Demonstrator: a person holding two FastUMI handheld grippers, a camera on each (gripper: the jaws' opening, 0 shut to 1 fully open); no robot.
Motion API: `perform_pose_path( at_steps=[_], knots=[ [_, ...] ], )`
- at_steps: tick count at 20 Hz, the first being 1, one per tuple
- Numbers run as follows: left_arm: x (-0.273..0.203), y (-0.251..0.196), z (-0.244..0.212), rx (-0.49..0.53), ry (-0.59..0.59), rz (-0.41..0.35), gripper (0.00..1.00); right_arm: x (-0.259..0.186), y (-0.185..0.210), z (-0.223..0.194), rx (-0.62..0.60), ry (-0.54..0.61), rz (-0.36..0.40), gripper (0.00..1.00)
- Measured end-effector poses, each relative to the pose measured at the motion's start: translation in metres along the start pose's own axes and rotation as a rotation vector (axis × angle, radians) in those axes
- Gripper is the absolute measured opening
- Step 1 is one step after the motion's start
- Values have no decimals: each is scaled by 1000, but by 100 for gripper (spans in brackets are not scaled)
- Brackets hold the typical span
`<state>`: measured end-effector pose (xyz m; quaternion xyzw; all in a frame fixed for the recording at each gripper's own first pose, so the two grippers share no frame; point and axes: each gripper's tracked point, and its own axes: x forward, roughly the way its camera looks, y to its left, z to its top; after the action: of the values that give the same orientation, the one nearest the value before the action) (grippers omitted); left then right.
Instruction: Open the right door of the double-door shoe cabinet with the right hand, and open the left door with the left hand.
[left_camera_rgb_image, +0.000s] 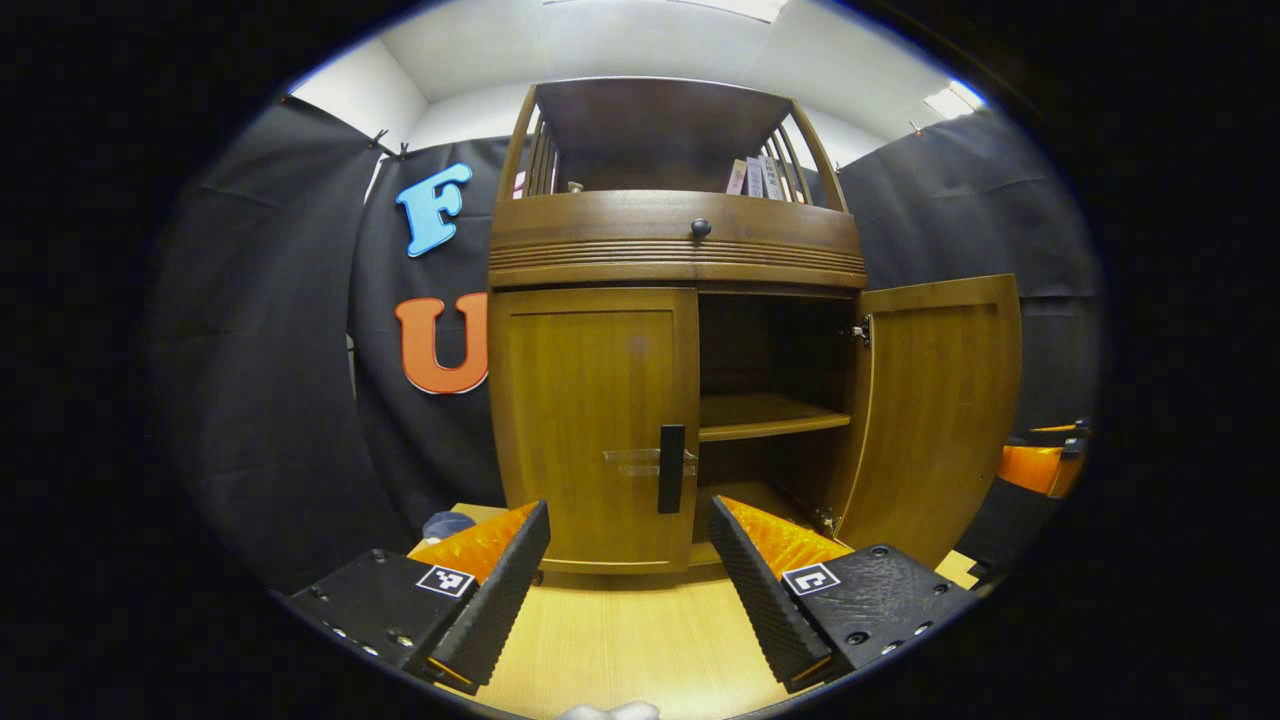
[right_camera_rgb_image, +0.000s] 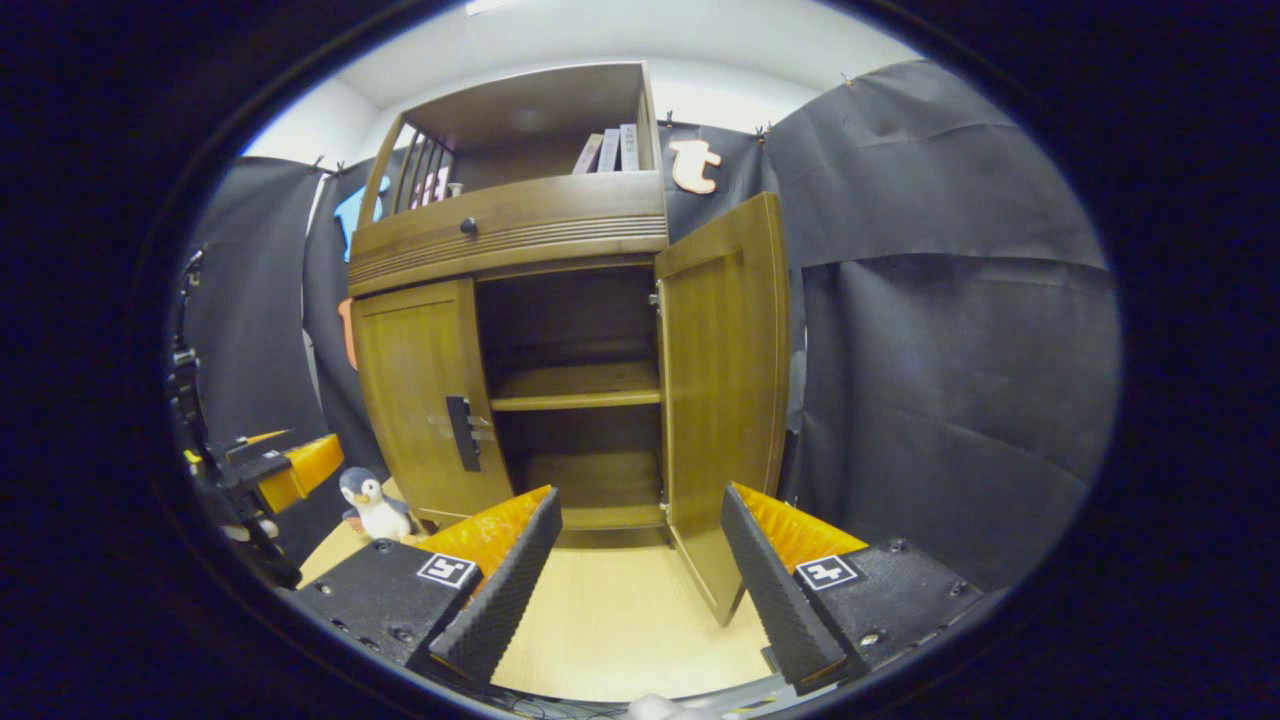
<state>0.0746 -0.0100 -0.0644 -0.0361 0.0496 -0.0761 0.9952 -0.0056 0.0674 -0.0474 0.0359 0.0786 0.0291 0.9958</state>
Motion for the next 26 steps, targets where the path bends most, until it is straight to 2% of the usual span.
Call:
perform_pose_path(
  at_steps=[6,11,16,17,19,21,23,24,25,26],
  knots=[
    [97,-23,-12,-18,-18,-41,96,10,1,23,-38,-20,-23,100],
    [181,-34,-36,-12,4,-34,96,8,-5,30,-79,-16,-68,100],
    [228,-30,-57,-25,37,-18,96,8,-6,23,-104,22,-83,100],
    [234,-29,-57,-25,36,-18,84,9,-5,22,-113,24,-83,100],
    [239,-29,-55,-5,32,-20,76,11,-6,22,-122,29,-82,100],
    [243,-37,-50,-2,9,-56,60,12,-6,19,-125,40,-81,100],
    [246,-37,-56,-5,29,-55,45,11,-7,19,-117,41,-84,100],
    [245,-36,-57,-1,33,-54,45,10,-7,21,-115,40,-87,100],
    [246,-37,-56,-1,25,-57,41,10,-8,21,-115,38,-91,100],
    [247,-37,-56,-1,26,-66,30,8,-9,21,-113,39,-95,100]
  ],
)
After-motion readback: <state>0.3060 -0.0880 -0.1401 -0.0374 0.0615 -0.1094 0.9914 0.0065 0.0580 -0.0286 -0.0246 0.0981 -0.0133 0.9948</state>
